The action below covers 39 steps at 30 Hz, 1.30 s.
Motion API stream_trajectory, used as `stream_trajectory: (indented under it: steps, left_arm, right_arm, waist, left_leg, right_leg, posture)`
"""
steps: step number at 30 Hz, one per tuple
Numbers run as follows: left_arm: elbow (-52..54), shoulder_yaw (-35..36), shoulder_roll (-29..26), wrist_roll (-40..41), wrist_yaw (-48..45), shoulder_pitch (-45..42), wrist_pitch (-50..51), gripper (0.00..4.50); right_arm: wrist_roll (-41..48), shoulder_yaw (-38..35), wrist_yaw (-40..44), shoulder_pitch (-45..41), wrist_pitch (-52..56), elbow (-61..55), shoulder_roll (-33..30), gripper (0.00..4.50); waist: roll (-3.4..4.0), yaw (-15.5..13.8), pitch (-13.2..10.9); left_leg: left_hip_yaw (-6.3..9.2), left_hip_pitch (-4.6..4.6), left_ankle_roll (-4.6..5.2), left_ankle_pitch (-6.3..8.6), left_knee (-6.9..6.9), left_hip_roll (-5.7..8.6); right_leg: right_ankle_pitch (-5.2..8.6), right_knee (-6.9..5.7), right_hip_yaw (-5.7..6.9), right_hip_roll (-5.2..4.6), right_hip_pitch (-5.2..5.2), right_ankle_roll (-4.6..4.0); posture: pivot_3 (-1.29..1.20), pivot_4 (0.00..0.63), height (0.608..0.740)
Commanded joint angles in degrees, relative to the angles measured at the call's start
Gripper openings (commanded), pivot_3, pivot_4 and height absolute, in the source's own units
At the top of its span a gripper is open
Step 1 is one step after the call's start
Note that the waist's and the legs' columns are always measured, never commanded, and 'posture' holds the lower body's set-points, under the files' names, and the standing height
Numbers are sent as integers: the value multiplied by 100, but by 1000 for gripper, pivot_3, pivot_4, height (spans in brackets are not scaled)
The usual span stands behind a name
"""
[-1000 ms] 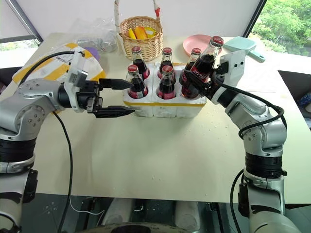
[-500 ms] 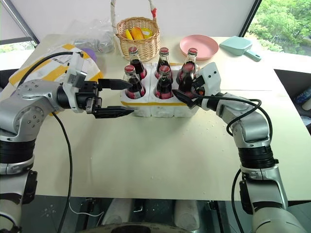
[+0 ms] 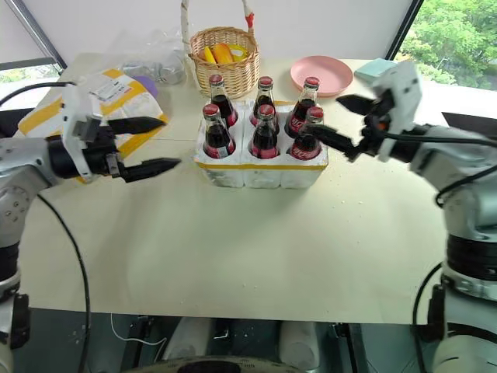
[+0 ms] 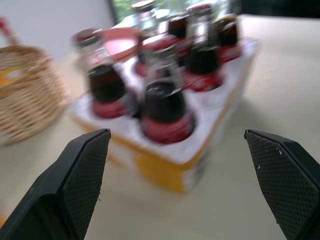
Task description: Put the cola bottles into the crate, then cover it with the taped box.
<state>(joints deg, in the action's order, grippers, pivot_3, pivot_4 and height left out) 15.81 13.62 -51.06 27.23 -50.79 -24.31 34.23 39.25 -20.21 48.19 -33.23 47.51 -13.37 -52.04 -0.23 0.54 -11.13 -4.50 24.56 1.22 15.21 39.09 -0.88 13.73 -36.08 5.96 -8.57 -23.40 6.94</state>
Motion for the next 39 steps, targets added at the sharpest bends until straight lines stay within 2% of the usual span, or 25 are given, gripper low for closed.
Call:
stream_trajectory:
  steps: [1,4,6,10,13,22,27,39]
  left_arm:
    - [-167,321,-447,-1141,705,501,-627,4500]
    - [-524,270,-928,-2306,1271,1265,-1198,4500]
    - [-745,338,-1119,-2917,1715,1758,-1191,4500]
    - [-1042,463,-1195,-3593,2220,2444,-1364,4500]
    - [-1431,402,-1098,-3896,2632,2529,-1603,4500]
    - [-3675,-316,-548,-4679,4390,1312,-2965,4500]
    - [-5024,-861,-365,-4898,4673,597,-3707,4500]
    - [-6725,-1911,-285,-5653,5236,-854,-4396,4500]
  right_arm:
    - [621,-440,559,154,251,-208,-362,4467]
    - [1080,-523,802,340,369,-554,-415,4467]
    - [1315,-488,757,378,407,-755,-312,4467]
    - [1488,-312,644,334,371,-872,-175,4467]
    - [1411,-126,590,208,284,-759,-128,4467]
    - [1538,57,403,-115,263,-624,-21,4467]
    - [1611,5,333,-99,289,-673,-71,4467]
    - [1822,-242,257,95,322,-787,-267,4467]
  waist:
    - [-1,12,1]
    - [0,41,1]
    - [2,44,0]
    - [-4,-16,0]
    - [-6,-50,0]
    - [-18,-129,9]
    - [-24,-122,11]
    - [-43,-123,21]
  left_leg:
    - [0,0,2,2,-1,-1]
    - [-9,-4,7,6,-6,-5]
    - [-10,-3,6,6,-11,-11]
    - [-6,2,9,12,-12,-18]
    - [-7,3,12,17,-10,-15]
    - [-11,69,9,11,-2,-13]
    - [-27,81,-6,-1,3,-4]
    - [-41,82,-4,-1,7,-2]
  right_leg:
    - [0,0,0,0,-1,0]
    - [0,0,-1,-2,-5,-1]
    - [-1,0,0,-4,-12,-2]
    - [-1,4,0,-10,-15,-2]
    - [-2,9,0,-19,-36,-5]
    - [-12,-6,0,-22,-84,-12]
    - [-15,-6,1,-11,-95,-10]
    - [-16,-10,3,-11,-92,-6]
  posture:
    - [0,150,740]
    - [0,150,740]
    - [0,150,740]
    - [0,150,740]
    - [0,150,740]
    - [0,150,740]
    - [0,150,740]
    - [0,150,740]
